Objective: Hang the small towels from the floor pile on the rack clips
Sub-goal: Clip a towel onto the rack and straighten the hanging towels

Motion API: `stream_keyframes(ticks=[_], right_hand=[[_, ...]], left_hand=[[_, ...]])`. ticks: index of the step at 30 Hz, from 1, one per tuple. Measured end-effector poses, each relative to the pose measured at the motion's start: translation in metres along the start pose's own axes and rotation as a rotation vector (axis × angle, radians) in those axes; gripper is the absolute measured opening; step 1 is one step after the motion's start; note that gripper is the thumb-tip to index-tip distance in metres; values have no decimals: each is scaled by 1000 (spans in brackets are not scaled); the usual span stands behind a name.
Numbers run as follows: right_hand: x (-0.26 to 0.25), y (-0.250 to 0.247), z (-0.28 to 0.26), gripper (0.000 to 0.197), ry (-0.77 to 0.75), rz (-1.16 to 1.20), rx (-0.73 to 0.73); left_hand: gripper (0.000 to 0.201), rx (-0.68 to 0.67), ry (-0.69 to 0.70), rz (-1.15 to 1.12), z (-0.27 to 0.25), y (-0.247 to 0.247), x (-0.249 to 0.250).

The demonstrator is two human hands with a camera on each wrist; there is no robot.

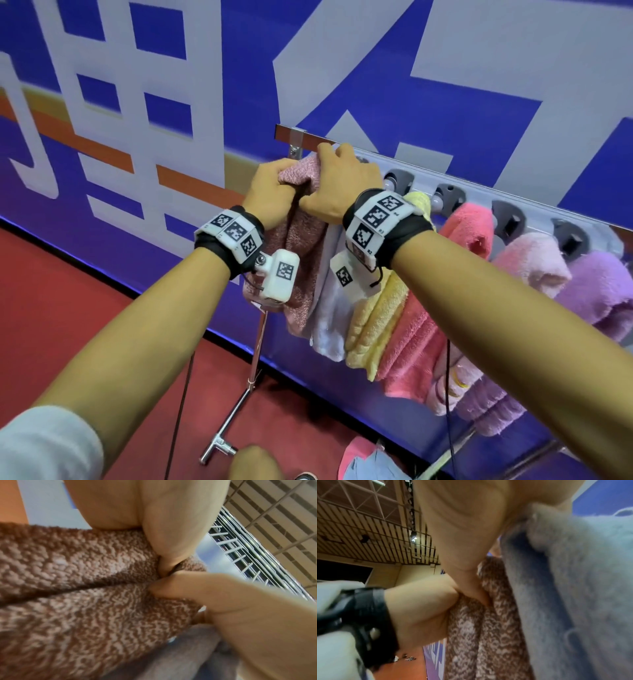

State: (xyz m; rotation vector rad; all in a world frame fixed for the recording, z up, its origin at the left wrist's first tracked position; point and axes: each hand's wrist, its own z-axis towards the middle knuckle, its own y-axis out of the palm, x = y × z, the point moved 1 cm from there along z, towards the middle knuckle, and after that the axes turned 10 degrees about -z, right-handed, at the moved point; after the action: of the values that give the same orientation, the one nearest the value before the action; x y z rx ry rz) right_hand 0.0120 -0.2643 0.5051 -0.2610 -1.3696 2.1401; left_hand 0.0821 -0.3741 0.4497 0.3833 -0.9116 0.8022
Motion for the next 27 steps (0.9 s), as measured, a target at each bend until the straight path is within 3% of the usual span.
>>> stream_keyframes(ticks=[7, 13, 19, 24, 27], right_hand=[[0, -2, 12, 60, 24, -57, 65], [12, -15, 17, 58, 76, -191, 171], [-2, -3, -4, 28, 16, -384, 62], [-17, 15, -19, 10, -65, -434, -92], [-15, 23, -23, 23, -111, -434, -176]], left_hand=[[57, 20, 64, 53, 14, -4, 12], [63, 146, 97, 157, 27, 3, 15], [60, 91, 26, 225, 10, 11, -8], [58, 31, -9, 50, 2, 10, -13], [62, -106, -49, -73, -2, 11, -5]])
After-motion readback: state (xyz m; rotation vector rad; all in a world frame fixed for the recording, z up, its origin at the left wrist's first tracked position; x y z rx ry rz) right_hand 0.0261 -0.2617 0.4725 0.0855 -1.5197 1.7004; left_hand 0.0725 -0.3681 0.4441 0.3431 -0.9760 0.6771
